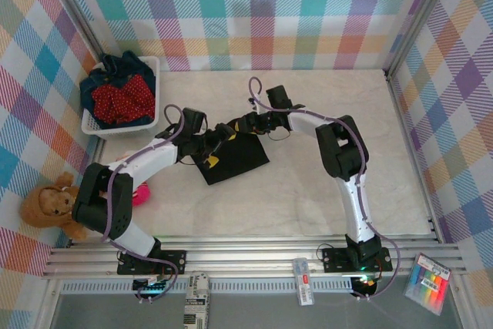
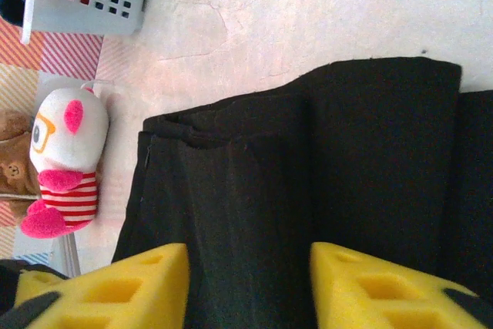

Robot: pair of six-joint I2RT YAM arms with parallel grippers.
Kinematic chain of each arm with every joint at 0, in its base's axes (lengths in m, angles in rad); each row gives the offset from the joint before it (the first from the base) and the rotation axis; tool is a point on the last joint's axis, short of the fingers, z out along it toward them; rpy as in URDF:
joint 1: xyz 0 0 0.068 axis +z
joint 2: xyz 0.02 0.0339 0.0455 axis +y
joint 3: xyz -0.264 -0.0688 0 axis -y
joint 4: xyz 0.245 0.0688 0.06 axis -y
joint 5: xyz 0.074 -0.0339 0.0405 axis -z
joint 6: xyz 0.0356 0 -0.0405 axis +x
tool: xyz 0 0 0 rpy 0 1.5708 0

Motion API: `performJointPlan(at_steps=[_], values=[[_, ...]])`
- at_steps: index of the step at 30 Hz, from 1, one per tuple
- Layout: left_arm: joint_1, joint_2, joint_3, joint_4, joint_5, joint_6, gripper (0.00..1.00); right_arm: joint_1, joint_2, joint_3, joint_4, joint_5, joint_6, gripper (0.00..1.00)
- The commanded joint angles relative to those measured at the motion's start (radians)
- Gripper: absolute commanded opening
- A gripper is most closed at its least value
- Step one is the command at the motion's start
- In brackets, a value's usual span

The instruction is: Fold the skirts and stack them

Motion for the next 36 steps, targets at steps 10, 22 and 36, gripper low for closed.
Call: performJointPlan(at_steps=[10, 22, 36], values=[[0.041, 0.033, -0.162, -0.053, -0.088, 0.085, 1.00, -0.045, -0.038, -0.121, 0.199, 0.136, 0.299, 0.00], [0.078, 0.057, 0.020, -0.114, 0.048, 0.263, 1.00, -0.038, -0.163, -0.208, 0.122, 0.195, 0.189, 0.35], [0.149, 0.214, 0.341, -0.133, -0.005, 0.249, 1.00, 0.105, -0.362, -0.441, 0.236, 0.145, 0.141, 0.99]])
